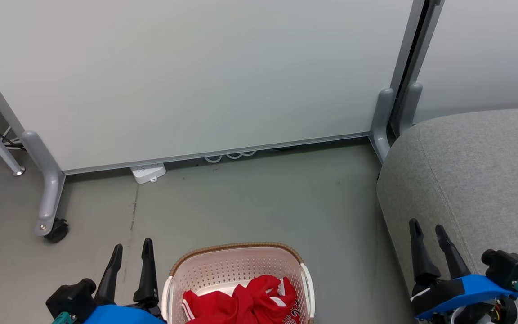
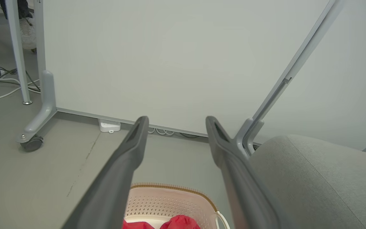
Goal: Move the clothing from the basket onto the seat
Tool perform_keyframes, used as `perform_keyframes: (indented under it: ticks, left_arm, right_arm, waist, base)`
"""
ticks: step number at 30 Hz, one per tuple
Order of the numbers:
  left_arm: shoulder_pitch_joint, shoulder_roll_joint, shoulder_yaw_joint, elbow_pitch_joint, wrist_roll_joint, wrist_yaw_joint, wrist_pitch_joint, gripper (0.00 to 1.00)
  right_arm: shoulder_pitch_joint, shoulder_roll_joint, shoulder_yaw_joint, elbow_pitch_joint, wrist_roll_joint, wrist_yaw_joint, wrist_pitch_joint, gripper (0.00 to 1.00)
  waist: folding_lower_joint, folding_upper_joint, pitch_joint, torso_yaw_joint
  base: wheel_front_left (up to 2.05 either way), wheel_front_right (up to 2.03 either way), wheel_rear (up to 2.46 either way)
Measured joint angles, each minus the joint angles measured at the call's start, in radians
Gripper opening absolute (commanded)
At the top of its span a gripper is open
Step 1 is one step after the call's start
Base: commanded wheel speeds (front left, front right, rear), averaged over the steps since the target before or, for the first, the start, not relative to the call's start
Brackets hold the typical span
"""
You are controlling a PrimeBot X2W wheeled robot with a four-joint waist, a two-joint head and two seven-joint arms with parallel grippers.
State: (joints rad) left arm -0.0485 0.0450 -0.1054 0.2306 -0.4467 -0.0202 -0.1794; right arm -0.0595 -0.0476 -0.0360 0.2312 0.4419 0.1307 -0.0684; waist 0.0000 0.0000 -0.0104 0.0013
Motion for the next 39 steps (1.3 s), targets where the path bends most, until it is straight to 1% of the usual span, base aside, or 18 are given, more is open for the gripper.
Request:
perform_keyframes:
  ticks: [12,25,39]
  left_arm:
    - [0.005,0.001,-0.021,0.009,0.079,0.008,-0.026,1.00]
    - [0.010,0.002,-0.036,0.004,0.102,0.009,-0.053,1.00]
    - [0.011,0.002,-0.061,0.002,0.179,0.026,-0.078,1.00]
  right_arm:
    - [0.000,0.000,0.003,0.000,-0.104,0.000,-0.012,1.00]
    - [0.000,0.000,0.008,0.002,-0.195,0.000,-0.026,1.00]
    - [0.000,-0.001,0.011,-0.002,-0.295,0.000,-0.039,1.00]
  waist:
    - [0.0000,0.0000,-0.006,-0.001]
    - [0.0000,0.0000,-0.009,-0.001]
    - [0.0000,0.0000,-0.006,-0.003]
  base:
    - [0.00,0.00,0.00]
    - [0.00,0.00,0.00]
    - [0.00,0.00,0.00]
